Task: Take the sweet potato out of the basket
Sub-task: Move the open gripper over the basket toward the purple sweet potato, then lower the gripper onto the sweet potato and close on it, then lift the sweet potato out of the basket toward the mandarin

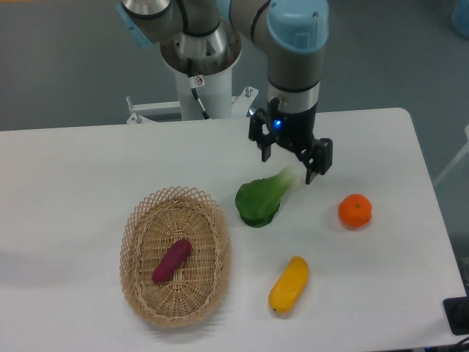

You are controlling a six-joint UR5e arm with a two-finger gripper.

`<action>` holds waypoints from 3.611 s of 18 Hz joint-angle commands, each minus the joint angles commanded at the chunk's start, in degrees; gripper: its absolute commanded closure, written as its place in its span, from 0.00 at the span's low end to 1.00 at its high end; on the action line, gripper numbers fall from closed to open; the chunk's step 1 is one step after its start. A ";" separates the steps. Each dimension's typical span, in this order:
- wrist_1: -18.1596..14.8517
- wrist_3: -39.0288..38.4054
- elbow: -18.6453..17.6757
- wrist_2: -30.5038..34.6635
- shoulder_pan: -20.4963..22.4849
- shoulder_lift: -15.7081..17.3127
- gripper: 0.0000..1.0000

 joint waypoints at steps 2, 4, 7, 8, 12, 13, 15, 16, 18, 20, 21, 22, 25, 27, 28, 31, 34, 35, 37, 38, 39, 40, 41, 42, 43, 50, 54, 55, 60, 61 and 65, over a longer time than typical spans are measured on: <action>0.01 -3.53 -0.09 -0.09 -2.20 -0.53 0.00; 0.09 -6.17 -1.40 -0.09 -4.31 -1.06 0.00; 2.19 -13.01 -2.72 -0.18 -7.73 -2.37 0.00; 4.03 -15.21 -3.16 -0.01 -9.49 -3.86 0.00; 15.02 -18.31 -3.87 0.26 -14.33 -10.80 0.00; 15.56 -18.40 -3.78 0.35 -14.95 -11.77 0.00; 15.82 -17.79 -3.87 0.17 -15.13 -12.48 0.00; 16.09 -17.70 -3.78 0.08 -15.13 -13.01 0.00; 16.18 -17.52 -3.69 0.17 -15.83 -14.68 0.00; 16.26 -17.43 -3.78 0.35 -16.63 -15.82 0.00; 16.27 -17.35 -3.87 0.26 -16.63 -16.00 0.00; 16.35 -17.35 -3.87 0.35 -16.71 -16.61 0.00; 16.27 -17.43 -3.96 0.35 -16.89 -17.06 0.00; 16.27 -17.52 -3.87 0.61 -17.59 -17.93 0.00; 16.35 -17.61 -3.87 0.61 -17.59 -18.11 0.00; 16.70 -17.52 -3.78 0.70 -17.59 -18.81 0.00; 16.79 -17.52 -3.87 1.31 -17.59 -19.25 0.00; 16.79 -17.52 -3.87 1.57 -17.59 -19.34 0.00; 16.88 -17.70 -3.87 1.67 -17.68 -19.60 0.01; 16.88 -17.70 -3.87 1.93 -17.68 -19.78 0.03; 16.88 -17.61 -3.96 2.19 -17.68 -19.78 0.03; 16.88 -17.61 -3.87 2.28 -17.68 -19.78 0.03; 16.88 -17.70 -3.87 2.37 -17.68 -19.87 0.03; 16.88 -17.70 -3.87 2.46 -17.68 -20.13 0.04; 16.88 -17.78 -3.96 2.72 -17.77 -20.22 0.05; 16.88 -17.96 -3.78 3.16 -18.03 -20.13 0.25; 16.88 -17.78 -3.78 3.16 -18.03 -20.05 0.47; 16.88 -17.78 -3.69 3.16 -18.03 -20.05 0.49; 16.88 -17.52 -3.69 3.25 -18.03 -19.52 0.58; 16.88 -17.43 -3.69 3.25 -17.95 -19.34 0.59; 16.79 -17.43 -3.78 3.25 -17.95 -18.12 0.60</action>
